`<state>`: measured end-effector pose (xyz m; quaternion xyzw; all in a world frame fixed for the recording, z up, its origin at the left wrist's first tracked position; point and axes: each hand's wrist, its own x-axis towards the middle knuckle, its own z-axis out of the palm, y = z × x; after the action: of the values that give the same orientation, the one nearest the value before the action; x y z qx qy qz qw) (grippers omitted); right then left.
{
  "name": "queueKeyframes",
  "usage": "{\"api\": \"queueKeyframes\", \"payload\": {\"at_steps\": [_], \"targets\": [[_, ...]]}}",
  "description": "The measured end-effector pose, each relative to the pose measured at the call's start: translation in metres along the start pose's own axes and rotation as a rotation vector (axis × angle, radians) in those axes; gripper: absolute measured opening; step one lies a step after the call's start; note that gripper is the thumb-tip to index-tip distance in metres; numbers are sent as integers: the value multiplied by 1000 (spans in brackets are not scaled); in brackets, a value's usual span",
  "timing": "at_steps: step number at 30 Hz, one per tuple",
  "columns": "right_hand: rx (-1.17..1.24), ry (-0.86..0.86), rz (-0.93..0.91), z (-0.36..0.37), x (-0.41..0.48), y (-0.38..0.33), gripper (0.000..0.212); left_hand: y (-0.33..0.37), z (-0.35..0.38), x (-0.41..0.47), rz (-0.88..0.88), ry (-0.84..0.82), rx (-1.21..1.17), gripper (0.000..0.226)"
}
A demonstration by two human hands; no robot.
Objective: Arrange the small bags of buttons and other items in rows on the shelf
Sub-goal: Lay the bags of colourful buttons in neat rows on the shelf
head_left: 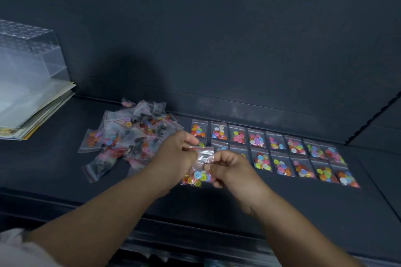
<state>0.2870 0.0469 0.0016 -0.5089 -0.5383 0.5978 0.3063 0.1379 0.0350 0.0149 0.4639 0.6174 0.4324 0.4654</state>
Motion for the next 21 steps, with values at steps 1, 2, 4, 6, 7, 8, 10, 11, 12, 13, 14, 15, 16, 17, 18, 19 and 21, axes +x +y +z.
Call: {"api": "queueKeyframes", "payload": {"at_steps": [1, 2, 4, 6, 7, 8, 10, 11, 12, 13, 14, 15, 16, 17, 18, 19, 21], "targets": [[5, 20, 20, -4, 0, 3, 14, -1, 2, 0, -7, -9, 2, 22], [2, 46, 41, -9, 0, 6, 15, -2, 3, 1, -10, -12, 14, 21], [-36, 101, 86, -15, 2, 12, 13, -8, 3, 3, 16, -3, 119, 19], [-148, 158, 101, -20, 5, 20, 11, -14, 2, 3, 65, -3, 282, 16], [-254, 189, 82, -22, 7, 25, 12, -18, 1, 3, 93, -8, 361, 15], [-383, 219, 52, -24, 8, 28, 11, -21, 1, 3, 129, -10, 431, 16], [-632, 258, -24, -26, 5, 29, 14, -28, 2, 2, 217, -15, 563, 18], [-733, 275, -73, -26, 3, 30, 18, -30, 2, 2, 265, -21, 631, 19], [-811, 293, -133, -27, 2, 30, 20, -32, 2, 2, 313, -28, 699, 19], [-871, 311, -203, -27, 0, 31, 18, -35, 2, 2, 358, -38, 760, 18], [-910, 314, -267, -27, 0, 32, 16, -37, 2, 3, 397, -45, 809, 17], [-928, 295, -331, -26, 0, 32, 15, -39, 2, 3, 420, -52, 852, 16], [-940, 256, -381, -26, 1, 34, 16, -41, 2, 3, 433, -61, 893, 15], [-959, 212, -424, -25, 3, 37, 18, -44, 2, 4, 438, -72, 930, 16], [-979, 172, -459, -25, 5, 39, 20, -47, 2, 4, 441, -86, 961, 17], [-999, 136, -479, -25, 7, 41, 22, -49, 2, 5, 440, -104, 980, 18], [-1019, 78, -497, -26, 7, 43, 21, -51, 3, 5, 436, -133, 992, 17]]}}
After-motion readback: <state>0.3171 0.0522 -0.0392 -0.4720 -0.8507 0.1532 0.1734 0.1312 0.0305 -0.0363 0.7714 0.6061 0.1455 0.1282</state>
